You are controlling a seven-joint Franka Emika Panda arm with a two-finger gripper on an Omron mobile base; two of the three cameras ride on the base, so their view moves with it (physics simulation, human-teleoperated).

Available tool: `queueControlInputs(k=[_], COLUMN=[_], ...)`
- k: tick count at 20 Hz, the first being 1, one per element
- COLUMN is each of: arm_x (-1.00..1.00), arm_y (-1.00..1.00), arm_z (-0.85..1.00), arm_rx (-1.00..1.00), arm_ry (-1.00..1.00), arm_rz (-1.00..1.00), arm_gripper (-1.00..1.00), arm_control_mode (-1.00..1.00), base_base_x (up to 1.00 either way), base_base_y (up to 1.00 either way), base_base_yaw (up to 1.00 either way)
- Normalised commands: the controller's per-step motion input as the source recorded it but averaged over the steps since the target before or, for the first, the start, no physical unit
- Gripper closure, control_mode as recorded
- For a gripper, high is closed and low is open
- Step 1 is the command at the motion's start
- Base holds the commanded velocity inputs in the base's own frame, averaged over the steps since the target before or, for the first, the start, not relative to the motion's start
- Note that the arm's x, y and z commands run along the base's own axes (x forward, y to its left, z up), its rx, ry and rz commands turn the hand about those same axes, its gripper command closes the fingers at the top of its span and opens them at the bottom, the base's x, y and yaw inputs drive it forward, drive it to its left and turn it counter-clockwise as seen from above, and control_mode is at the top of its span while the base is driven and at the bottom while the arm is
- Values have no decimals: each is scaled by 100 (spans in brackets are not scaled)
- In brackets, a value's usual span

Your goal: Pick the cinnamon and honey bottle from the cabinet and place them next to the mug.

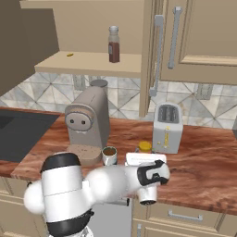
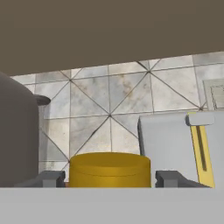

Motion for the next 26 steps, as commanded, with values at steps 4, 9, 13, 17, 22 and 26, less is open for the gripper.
queueControlInputs(k=[4, 9, 13, 17, 22, 26], arm_x=[0, -3, -8, -31, -59, -54], arm_y=[-11, 2, 10, 32, 58, 78], arm_z=[-10, -20, -13, -1, -7, -20], arm_rx=[0, 0, 0, 0, 0, 0], arm_ry=[0, 7, 4, 0, 0, 0], arm_rz=[2, 0, 0, 3, 6, 10], arm_gripper=[100, 100, 100, 100, 100, 100], arm_control_mode=[-100, -100, -100, -100, -100, -100], base_base_x=[0, 0, 0, 0, 0, 0], base_base_y=[0, 0, 0, 0, 0, 0], base_base_yaw=[0, 0, 0, 0, 0, 0])
